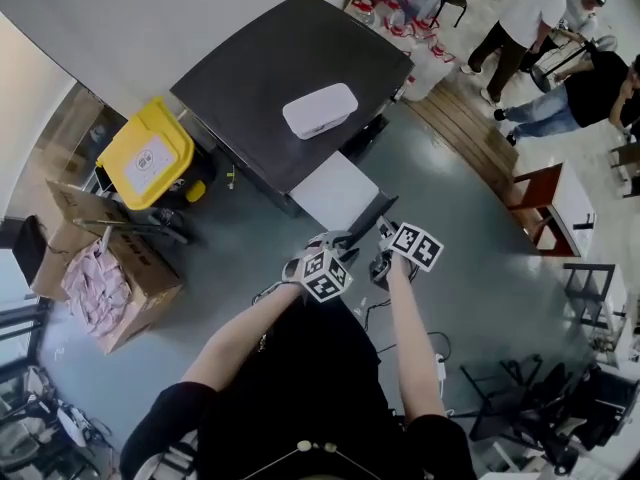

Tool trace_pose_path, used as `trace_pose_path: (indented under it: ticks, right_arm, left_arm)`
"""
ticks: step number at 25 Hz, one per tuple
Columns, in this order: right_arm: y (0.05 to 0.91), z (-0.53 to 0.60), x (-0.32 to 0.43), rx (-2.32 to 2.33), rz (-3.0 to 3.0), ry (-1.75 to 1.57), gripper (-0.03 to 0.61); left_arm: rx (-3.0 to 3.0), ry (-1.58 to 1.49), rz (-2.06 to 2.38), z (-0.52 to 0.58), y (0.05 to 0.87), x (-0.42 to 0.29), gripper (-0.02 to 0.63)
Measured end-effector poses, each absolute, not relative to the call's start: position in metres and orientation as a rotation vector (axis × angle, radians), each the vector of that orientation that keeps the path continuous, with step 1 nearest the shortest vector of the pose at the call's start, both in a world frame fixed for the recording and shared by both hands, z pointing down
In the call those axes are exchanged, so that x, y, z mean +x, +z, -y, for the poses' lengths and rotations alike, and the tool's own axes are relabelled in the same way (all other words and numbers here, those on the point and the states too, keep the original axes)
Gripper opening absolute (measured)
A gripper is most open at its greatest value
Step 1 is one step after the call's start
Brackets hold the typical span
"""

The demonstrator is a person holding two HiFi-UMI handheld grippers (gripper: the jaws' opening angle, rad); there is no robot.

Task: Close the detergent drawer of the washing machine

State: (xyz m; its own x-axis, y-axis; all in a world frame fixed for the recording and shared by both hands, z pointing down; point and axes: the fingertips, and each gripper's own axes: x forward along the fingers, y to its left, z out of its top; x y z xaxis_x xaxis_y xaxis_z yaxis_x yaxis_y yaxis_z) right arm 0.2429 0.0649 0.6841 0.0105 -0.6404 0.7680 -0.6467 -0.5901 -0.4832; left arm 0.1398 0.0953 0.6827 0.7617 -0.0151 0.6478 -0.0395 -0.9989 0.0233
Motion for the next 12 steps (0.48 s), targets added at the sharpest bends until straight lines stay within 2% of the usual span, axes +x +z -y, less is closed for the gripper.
trace_pose_path:
  ticks: [4,7,10,12]
  right_arm:
    - [0.7,-0.057,0.246,2.195,1.355,1.739,0.185]
    - [0.707,-0.05,0.247,2.192,1.32,1.734,0.202]
    - [0.714,-0.044,0.245,2.183,1.288,1.717,0.195]
    - [0.716,-0.042,0.245,2.199,1.259,1.737,0.157]
  left_arm:
    - [2.873,1.12,0.074,-0.096,0.693,0.146,0.127]
    - [2.869,1.159,0.064,-0.099,0.698,0.149,0.077]
    - [2.865,1.163,0.086,-0.1,0.7,0.149,0.067]
    - [2.849,1.152,0.081,-0.1,0.701,0.15,0.067]
